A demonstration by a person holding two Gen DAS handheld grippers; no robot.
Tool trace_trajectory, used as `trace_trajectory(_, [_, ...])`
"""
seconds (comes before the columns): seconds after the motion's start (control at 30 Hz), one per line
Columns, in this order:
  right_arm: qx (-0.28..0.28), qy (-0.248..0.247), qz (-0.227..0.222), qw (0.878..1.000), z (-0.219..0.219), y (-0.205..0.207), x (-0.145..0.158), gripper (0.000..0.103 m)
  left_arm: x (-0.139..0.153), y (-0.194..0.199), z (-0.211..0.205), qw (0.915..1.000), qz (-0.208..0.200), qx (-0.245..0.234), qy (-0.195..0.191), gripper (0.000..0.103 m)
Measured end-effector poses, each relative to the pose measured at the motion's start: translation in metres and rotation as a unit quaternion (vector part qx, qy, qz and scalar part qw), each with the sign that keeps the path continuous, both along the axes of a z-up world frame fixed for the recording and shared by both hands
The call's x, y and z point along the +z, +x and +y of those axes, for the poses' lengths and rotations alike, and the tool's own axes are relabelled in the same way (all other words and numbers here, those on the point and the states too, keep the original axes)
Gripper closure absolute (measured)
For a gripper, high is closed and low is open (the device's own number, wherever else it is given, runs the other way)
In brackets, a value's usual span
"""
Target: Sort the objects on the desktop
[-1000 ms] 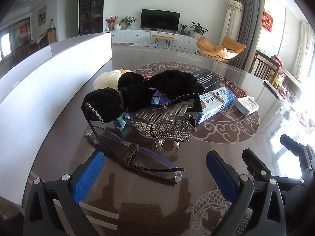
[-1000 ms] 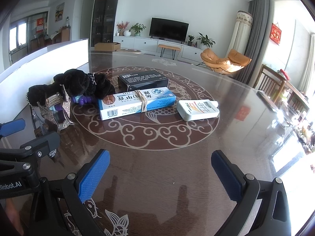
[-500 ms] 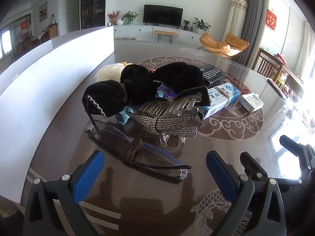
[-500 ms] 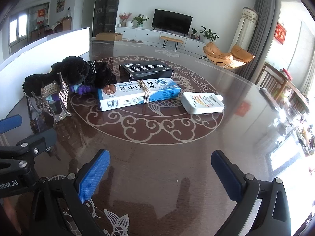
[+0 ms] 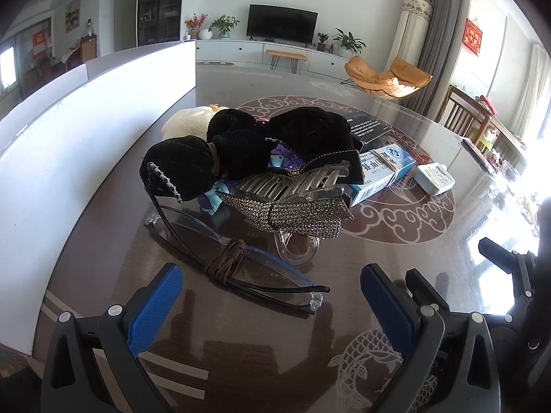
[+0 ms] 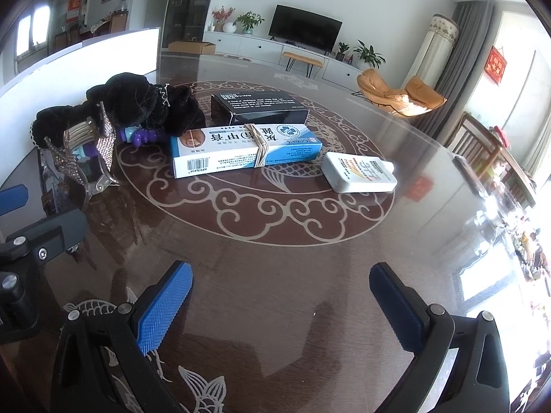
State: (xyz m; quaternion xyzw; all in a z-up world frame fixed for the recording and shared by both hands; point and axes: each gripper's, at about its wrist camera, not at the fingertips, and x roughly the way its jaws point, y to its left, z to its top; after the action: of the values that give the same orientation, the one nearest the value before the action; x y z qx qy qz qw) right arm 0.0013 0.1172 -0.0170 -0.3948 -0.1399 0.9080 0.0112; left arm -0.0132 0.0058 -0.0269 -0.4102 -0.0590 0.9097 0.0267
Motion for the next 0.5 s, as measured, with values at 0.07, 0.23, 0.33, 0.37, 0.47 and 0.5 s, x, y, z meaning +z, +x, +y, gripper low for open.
trace_trajectory(0.07, [0.0,0.0,0.0,1.0,0.0001,0.0,0.0,0.0,-0.0006,-0.0003,0.0007,1.0,-0.001,0.0,-0.001,0.0])
trace_trajectory(0.23, [0.0,-0.005,-0.003,1.0,0.0013,-0.0013,-0.001,0.0,-0.004,-0.0025,0.0038,1.0,-0.007,-0.001,-0.007,0.0])
trace_trajectory(0.33, [0.0,-0.007,-0.004,1.0,0.0022,-0.002,-0.0016,0.0,-0.0058,-0.0039,0.0057,0.9999,-0.011,-0.002,-0.009,0.0])
trace_trajectory(0.37, [0.0,-0.006,-0.004,1.0,0.0015,-0.0014,-0.0012,0.0,-0.0062,-0.0041,0.0063,0.9999,-0.011,-0.002,-0.01,0.0])
trace_trajectory(0.47, [0.0,-0.004,-0.004,1.0,0.0005,-0.0008,-0.0006,0.0,-0.0075,-0.0045,0.008,0.9998,-0.013,-0.004,-0.013,0.0])
trace_trajectory(0.5, [0.0,-0.003,-0.004,1.0,0.0004,-0.0006,-0.0006,0.0,-0.008,-0.0045,0.0084,0.9998,-0.013,-0.004,-0.014,0.0])
